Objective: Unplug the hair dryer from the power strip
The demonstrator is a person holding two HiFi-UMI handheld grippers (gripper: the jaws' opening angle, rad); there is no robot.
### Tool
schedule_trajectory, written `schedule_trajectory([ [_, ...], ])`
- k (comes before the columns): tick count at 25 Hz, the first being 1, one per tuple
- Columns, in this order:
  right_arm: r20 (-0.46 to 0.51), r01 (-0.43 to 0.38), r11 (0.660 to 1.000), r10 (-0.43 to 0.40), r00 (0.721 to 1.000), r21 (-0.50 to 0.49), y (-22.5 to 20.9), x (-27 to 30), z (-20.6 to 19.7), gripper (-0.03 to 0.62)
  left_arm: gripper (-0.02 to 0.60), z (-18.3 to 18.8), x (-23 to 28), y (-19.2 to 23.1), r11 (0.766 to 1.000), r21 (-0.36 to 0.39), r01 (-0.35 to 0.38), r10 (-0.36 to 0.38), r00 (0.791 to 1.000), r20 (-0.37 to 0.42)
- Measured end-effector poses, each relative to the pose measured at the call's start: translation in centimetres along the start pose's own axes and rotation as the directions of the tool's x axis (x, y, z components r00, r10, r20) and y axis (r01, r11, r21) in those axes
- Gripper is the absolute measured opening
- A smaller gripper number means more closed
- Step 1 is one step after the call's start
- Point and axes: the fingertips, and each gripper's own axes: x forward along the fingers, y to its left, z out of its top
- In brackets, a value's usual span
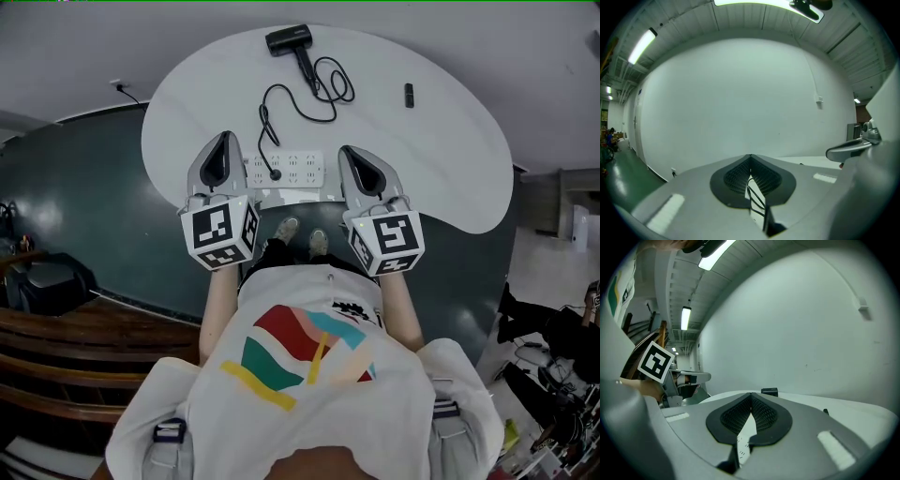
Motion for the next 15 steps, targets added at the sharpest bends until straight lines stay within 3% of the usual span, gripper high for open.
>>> schedule_trajectory([
  [4, 0.016, 0.006, 1.000, -0.006, 1.000, -0.014, 0.7, 1.1, 0.8, 0.014, 0.000, 0.5, 1.1, 0.9, 1.000, 0.007, 0.021, -0.021, 1.000, -0.010],
  [15, 0.030, -0.004, 0.999, 0.006, 1.000, -0.048, 2.9, 2.6, 1.5, 0.014, 0.004, -2.6, 2.3, 2.7, 0.998, -0.013, 0.060, -0.061, 0.986, -0.158],
])
